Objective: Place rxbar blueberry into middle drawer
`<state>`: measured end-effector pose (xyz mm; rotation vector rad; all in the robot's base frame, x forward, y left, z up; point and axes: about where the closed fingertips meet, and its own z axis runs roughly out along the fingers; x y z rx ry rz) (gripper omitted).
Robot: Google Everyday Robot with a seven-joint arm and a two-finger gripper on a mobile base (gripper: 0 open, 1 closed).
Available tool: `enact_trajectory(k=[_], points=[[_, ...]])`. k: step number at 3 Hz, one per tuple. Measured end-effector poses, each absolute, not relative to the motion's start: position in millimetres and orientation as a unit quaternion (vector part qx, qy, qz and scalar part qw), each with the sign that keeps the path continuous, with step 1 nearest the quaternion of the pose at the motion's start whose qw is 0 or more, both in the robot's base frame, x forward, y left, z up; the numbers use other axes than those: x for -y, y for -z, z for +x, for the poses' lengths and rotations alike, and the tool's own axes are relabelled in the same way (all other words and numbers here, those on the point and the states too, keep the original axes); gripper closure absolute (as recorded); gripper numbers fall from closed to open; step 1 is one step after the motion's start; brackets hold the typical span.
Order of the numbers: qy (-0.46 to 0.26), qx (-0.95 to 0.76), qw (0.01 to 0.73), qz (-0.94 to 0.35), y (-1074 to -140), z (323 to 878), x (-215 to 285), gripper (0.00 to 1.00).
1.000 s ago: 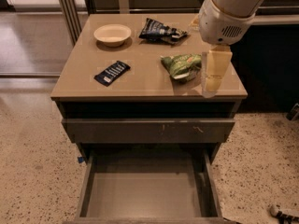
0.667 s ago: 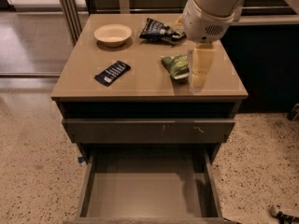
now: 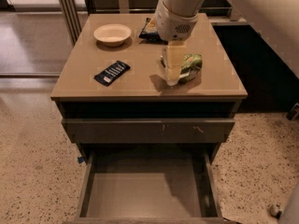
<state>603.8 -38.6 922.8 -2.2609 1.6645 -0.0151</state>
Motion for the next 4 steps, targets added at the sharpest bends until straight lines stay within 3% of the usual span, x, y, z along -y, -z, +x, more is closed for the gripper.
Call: enact_trajectory(k=[4], points=[[0.001,-0.533,0.156,-0.831,-878.4,671.7,-34.6,0.0]])
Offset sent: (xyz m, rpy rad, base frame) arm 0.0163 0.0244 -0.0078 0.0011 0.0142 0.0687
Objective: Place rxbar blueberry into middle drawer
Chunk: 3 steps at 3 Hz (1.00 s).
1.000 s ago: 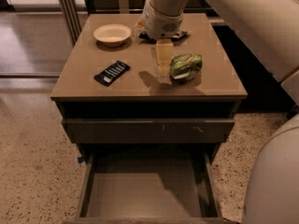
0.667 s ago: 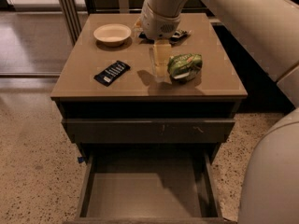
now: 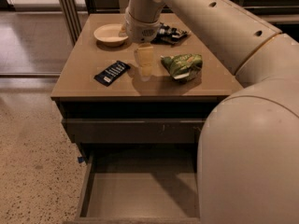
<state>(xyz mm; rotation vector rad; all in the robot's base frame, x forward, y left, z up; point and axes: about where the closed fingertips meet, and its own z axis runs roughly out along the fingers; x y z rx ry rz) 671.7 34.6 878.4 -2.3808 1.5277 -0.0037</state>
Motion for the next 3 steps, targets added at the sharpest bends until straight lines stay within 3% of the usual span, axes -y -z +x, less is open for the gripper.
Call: enact_trajectory(k=[3], points=[[-0.021,-0.499,0.142,-0.855,-835.9,692.2,-79.2,0.0]])
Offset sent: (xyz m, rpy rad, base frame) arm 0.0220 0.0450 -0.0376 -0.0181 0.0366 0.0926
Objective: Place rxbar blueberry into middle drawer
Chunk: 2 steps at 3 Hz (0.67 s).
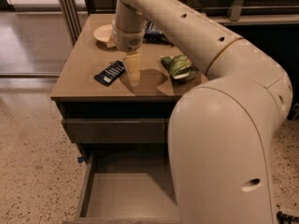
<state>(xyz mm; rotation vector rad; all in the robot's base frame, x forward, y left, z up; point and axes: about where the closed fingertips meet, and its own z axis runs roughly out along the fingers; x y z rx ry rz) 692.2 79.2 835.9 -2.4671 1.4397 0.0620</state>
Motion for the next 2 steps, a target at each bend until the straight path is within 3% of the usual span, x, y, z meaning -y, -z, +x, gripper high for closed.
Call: enact_trajectory(k=[2], points=[[-0.047,-0.489,0.16,-0.856,-821.8,703.6,-89.7,0.0]])
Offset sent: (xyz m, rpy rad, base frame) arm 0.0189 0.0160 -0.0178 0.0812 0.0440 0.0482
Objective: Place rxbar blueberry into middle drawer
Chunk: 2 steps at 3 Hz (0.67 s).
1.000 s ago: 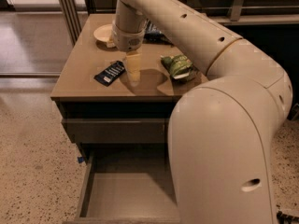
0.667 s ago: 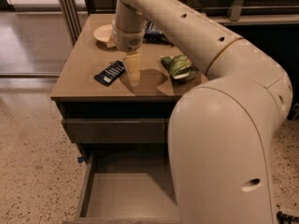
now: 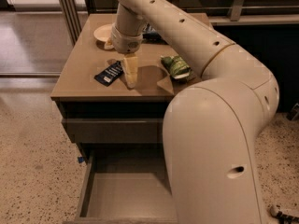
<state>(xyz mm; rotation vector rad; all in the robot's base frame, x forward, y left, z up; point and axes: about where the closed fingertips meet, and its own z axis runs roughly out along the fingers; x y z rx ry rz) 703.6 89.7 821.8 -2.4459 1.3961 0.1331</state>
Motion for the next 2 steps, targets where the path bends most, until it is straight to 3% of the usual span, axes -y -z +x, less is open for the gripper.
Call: enact_trajectory(k=[2], points=[[-0.072,-0.467,0.157,-0.867,-805.5,712.7,-114.8,0.0]])
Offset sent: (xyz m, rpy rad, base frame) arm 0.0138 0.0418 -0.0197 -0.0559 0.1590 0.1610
